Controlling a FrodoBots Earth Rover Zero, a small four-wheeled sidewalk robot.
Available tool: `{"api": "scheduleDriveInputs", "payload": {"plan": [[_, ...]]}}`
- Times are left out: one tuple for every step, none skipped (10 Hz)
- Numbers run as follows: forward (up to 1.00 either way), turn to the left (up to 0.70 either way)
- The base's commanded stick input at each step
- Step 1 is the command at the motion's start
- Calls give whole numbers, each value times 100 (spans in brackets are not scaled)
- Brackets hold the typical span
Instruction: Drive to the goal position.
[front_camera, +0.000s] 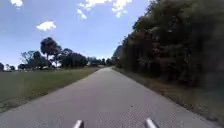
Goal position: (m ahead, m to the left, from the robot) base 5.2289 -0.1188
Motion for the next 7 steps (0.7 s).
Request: {"api": "scheduleDriveInputs", "payload": {"plan": [[50, 0], [50, 0], [50, 0], [50, 0], [50, 0], [50, 0], [50, 0]]}}
